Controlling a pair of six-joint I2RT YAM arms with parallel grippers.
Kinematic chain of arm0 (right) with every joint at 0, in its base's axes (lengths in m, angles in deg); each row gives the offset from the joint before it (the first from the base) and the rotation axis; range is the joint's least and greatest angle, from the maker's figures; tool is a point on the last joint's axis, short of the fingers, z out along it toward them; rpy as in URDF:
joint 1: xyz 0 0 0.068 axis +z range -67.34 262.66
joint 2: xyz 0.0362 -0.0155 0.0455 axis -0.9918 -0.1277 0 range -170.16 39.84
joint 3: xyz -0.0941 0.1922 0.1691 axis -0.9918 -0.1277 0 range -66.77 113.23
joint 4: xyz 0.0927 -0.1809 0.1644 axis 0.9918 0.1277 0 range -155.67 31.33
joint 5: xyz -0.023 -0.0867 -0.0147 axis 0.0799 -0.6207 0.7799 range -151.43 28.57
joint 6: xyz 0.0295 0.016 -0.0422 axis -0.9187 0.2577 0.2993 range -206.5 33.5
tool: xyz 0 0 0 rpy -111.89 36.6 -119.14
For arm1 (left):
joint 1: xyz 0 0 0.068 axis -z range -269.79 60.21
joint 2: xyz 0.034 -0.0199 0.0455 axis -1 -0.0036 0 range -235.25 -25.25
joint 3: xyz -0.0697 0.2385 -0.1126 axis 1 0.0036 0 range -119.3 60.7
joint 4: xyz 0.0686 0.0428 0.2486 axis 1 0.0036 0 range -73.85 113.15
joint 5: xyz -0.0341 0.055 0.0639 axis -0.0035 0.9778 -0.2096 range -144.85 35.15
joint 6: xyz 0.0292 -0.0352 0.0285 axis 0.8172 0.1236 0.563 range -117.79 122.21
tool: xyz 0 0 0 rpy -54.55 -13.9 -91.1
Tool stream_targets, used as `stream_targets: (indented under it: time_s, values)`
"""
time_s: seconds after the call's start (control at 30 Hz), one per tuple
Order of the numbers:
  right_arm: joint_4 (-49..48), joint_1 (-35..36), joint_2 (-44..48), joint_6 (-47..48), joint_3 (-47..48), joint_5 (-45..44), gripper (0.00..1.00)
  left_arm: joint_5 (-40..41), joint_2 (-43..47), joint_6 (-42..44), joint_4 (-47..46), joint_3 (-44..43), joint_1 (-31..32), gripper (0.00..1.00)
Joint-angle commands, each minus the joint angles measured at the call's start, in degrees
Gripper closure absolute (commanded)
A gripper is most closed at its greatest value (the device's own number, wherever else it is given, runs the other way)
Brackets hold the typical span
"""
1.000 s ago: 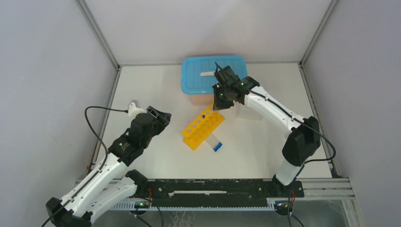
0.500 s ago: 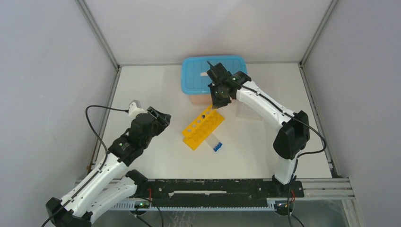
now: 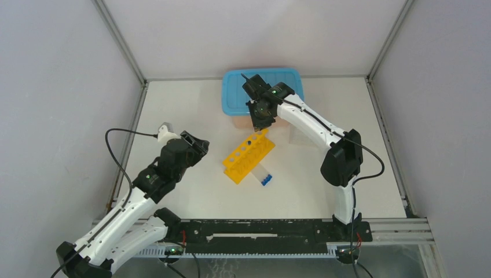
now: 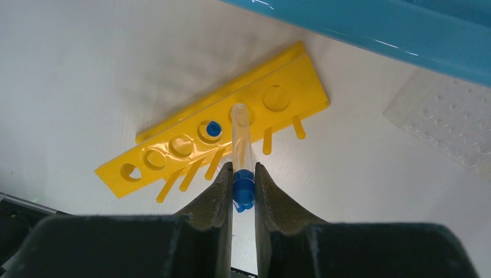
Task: Organize the chemistry lab equipment
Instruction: Insert the test tube into the slot of the test tube rack.
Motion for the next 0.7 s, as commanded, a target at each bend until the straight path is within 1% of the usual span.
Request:
stream_targets:
  time_s: [0.0, 0.4, 0.67]
  values:
    - [2.31, 0.25, -0.89, 1.68, 2.97, -1.48, 0.92, 0.84, -0.55, 1.53, -0.70, -1.56, -0.23, 0.43]
    - [4.04, 0.52, -3.78, 2.44, 5.83, -1.66, 0.92, 0.61, -1.25, 1.26, -1.52, -1.44, -0.21, 0.43]
    - [7.63, 1.01, -8.40, 3.09, 12.20, -2.19, 0.92, 0.47, -1.24, 1.41, -1.78, -0.97, -0.16, 0.43]
